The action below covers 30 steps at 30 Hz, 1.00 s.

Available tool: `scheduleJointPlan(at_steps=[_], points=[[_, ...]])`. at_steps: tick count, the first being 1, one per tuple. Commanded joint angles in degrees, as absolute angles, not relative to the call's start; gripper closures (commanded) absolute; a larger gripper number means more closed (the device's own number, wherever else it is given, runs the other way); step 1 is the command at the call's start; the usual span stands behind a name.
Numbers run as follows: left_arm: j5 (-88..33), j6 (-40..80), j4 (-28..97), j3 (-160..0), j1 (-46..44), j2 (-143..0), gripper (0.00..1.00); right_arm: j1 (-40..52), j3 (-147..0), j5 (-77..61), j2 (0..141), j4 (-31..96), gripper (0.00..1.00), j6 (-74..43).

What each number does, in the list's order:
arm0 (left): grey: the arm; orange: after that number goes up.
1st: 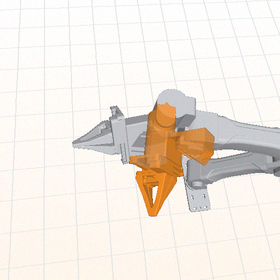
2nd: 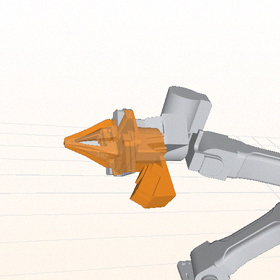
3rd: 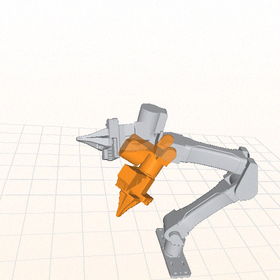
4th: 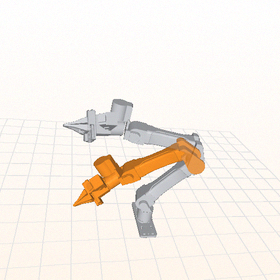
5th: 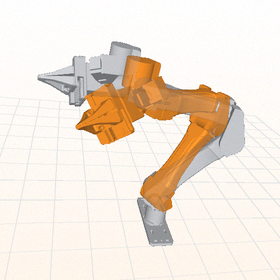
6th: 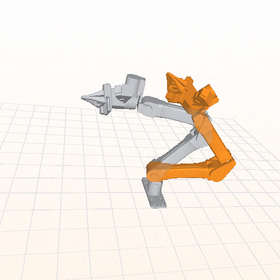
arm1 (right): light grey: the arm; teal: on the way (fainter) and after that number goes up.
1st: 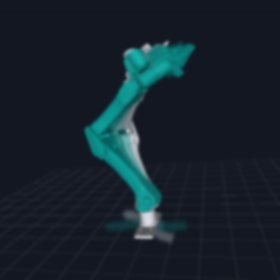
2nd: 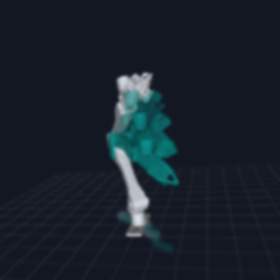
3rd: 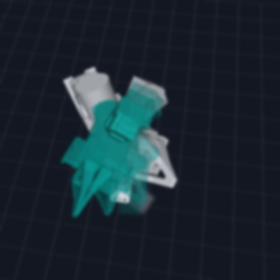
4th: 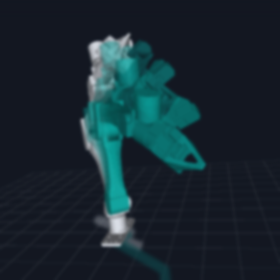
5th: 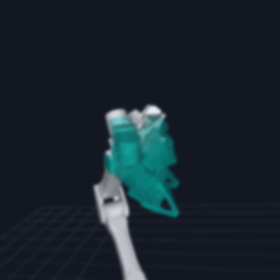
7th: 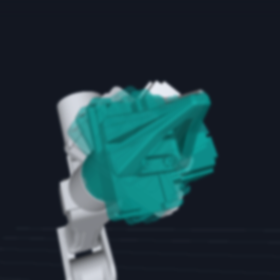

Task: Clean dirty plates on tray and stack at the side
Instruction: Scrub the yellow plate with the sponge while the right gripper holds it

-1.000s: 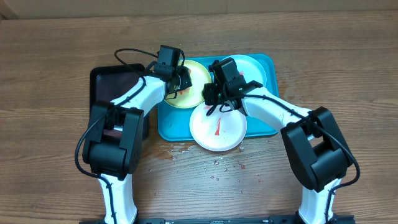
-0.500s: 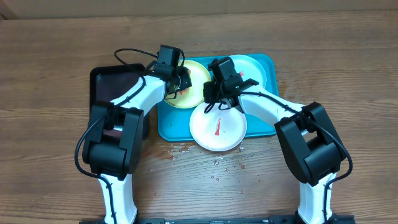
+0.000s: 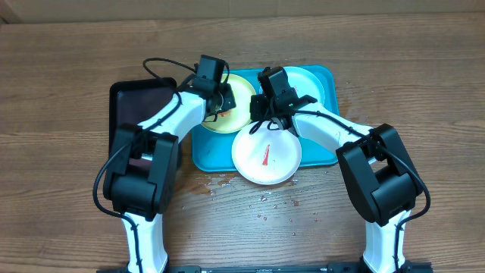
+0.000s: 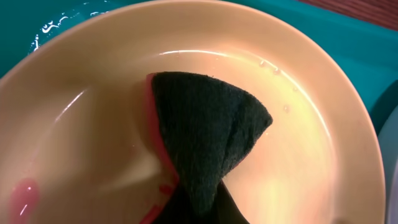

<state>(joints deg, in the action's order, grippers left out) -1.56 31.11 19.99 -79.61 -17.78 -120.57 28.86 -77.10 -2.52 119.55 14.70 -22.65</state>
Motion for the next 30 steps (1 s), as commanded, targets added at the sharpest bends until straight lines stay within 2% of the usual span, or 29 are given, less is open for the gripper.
scheduleJointPlan(at_steps=[1,16,22,30], points=[[1.8,29.8,21.8,-79.4,-20.0,-122.3,0.96,29.3,-78.6,-3.5,119.8,13.8,0.96,-22.8],[8.8,27.5,24.6,-78.7,-20.6,-123.5,0.96,29.3,-78.6,-3.9,119.8,13.3,0.96,-25.4],[15.7,24.6,26.0,-78.7,-20.4,-124.5,0.96,29.3,-78.6,-3.9,119.8,13.3,0.96,-25.4],[9.5,23.4,31.4,-78.9,-21.1,-124.5,0.96,29.3,-78.6,-3.9,119.8,13.3,0.96,-25.6]])
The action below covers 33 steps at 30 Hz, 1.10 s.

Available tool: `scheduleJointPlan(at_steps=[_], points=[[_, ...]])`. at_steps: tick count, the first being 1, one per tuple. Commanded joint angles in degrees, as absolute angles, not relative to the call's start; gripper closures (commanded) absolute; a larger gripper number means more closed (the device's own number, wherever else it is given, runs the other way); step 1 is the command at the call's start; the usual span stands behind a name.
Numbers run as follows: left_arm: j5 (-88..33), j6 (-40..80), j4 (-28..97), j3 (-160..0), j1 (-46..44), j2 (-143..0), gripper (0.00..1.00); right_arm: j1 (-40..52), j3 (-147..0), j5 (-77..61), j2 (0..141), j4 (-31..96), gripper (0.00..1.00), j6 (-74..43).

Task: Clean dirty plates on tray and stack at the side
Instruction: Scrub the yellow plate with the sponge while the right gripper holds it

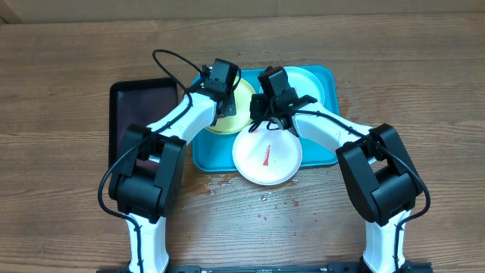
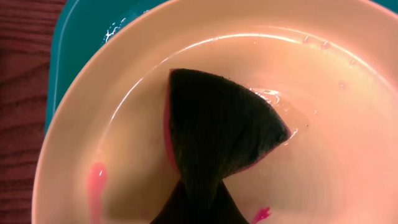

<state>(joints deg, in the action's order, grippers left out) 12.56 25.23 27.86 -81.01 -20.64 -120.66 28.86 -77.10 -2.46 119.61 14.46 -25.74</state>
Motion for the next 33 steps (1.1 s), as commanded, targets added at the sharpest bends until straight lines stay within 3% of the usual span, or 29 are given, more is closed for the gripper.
scheduleJointPlan(at_steps=[1,12,26,33], points=[[8.2,22.6,32.2,-78.9,-21.2,-124.5,0.96,29.2,-78.6,-3.9,119.8,13.3,0.96,-25.6],[-7.7,12.8,33.5,-78.9,-21.5,-124.5,0.96,29.2,-78.6,-3.9,119.8,13.3,0.96,-25.6],[4.3,13.3,23.5,-78.9,-21.5,-125.7,0.96,29.2,-78.6,-3.9,119.8,13.4,0.96,-25.8],[10.7,14.2,28.4,-78.9,-21.4,-127.3,0.96,29.2,-78.6,-3.9,119.8,13.4,0.96,-25.8]])
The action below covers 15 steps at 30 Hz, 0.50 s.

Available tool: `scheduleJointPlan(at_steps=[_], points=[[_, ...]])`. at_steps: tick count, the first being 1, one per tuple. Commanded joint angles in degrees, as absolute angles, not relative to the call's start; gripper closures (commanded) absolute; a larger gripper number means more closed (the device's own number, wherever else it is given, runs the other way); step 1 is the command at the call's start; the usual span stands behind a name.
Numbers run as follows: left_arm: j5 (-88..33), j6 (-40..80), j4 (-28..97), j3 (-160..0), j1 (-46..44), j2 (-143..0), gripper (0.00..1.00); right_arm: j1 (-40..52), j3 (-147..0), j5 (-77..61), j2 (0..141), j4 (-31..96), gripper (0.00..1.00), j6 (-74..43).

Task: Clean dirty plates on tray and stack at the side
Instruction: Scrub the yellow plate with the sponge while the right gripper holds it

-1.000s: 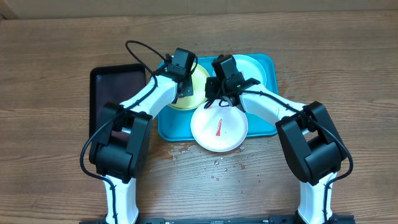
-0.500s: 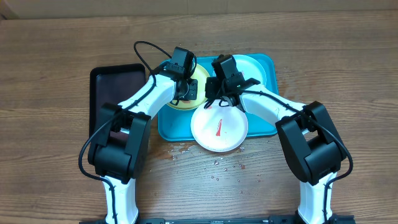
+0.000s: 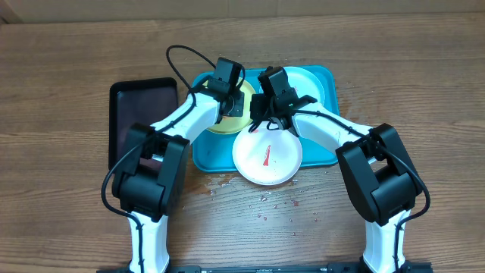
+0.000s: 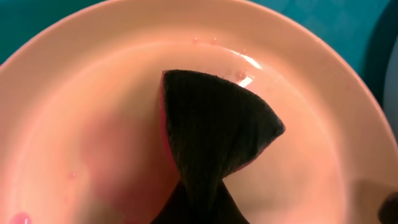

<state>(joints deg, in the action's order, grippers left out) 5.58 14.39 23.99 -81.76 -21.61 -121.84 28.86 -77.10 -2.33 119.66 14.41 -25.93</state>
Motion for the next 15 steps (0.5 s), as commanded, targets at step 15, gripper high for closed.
scheduleJointPlan(at_steps=[15], points=[[0.4,13.5,43.6,-78.9,-21.9,-127.3,0.96,29.2,-78.6,-3.9,119.8,13.3,0.96,-25.8]])
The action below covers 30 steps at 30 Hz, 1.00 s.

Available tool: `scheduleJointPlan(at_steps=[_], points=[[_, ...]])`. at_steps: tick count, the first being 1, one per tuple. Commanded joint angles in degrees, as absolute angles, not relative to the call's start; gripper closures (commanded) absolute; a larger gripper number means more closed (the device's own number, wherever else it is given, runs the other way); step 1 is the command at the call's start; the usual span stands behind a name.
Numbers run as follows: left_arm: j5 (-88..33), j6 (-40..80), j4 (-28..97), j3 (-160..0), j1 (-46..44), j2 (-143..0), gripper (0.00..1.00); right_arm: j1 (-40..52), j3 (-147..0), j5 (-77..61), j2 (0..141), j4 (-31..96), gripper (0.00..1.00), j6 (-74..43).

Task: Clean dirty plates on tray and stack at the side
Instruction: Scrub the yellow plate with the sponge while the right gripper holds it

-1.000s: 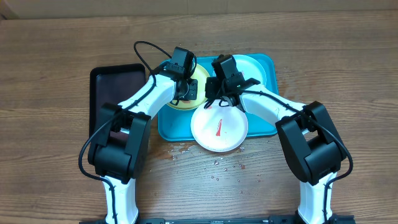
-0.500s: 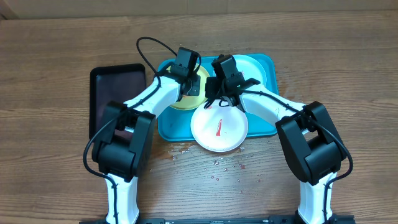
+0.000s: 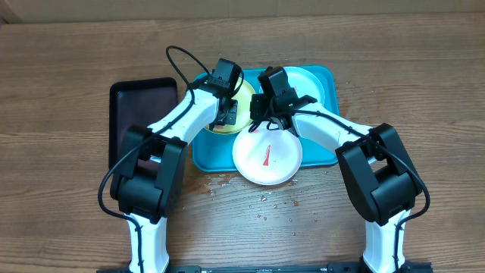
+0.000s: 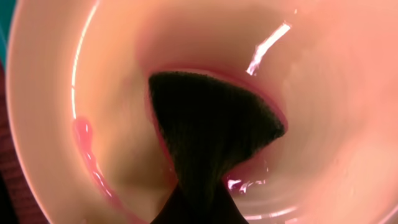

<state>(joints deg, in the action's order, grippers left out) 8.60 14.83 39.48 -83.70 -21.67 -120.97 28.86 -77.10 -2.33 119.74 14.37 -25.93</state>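
Note:
My left gripper point(image 3: 227, 112) is shut on a dark green sponge point(image 4: 211, 130) with a pink underside, pressed flat on the wet yellow plate point(image 4: 124, 74). A red smear point(image 4: 84, 140) runs along the plate's left side. The yellow plate point(image 3: 244, 95) lies at the back left of the teal tray point(image 3: 204, 152). My right gripper point(image 3: 261, 114) hovers just right of it, at the far rim of a white plate point(image 3: 267, 163) marked with a red streak point(image 3: 267, 155). Whether its fingers grip anything is hidden. A light blue plate point(image 3: 312, 83) lies at the tray's back right.
A black tray point(image 3: 136, 106) lies on the wooden table left of the teal tray. Drops of water and red specks point(image 3: 265, 201) dot the table in front of the white plate, which overhangs the teal tray's near edge.
The left gripper and sponge have shifted toward the near side of the yellow plate. The wrist view is now closer and shows a red smear at the left. The right arm has not moved.
The left gripper held the sponge on the left part of the yellow plate, then farther right, then near the plate's right side, and now toward its near side. Red smears show at different spots on the wet plate. The right gripper stayed put throughout.

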Motion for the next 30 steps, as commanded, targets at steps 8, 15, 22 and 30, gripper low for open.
scheduleJointPlan(at_steps=[8,15,22,30], points=[[-3.3,10.2,46.2,-78.9,-21.8,-127.3,0.96,29.2,-78.6,-3.9,119.8,13.3,0.96,-25.8],[-7.0,9.8,37.8,-78.9,-21.9,-127.3,0.96,29.2,-78.6,-3.9,119.8,13.4,0.96,-25.8],[0.0,11.5,31.5,-78.9,-21.9,-128.7,0.96,29.2,-78.6,-3.9,119.8,13.6,0.96,-25.8],[15.9,16.7,34.2,-78.9,-21.5,-130.3,0.96,29.2,-78.6,-3.9,119.8,13.7,0.96,-25.8]])
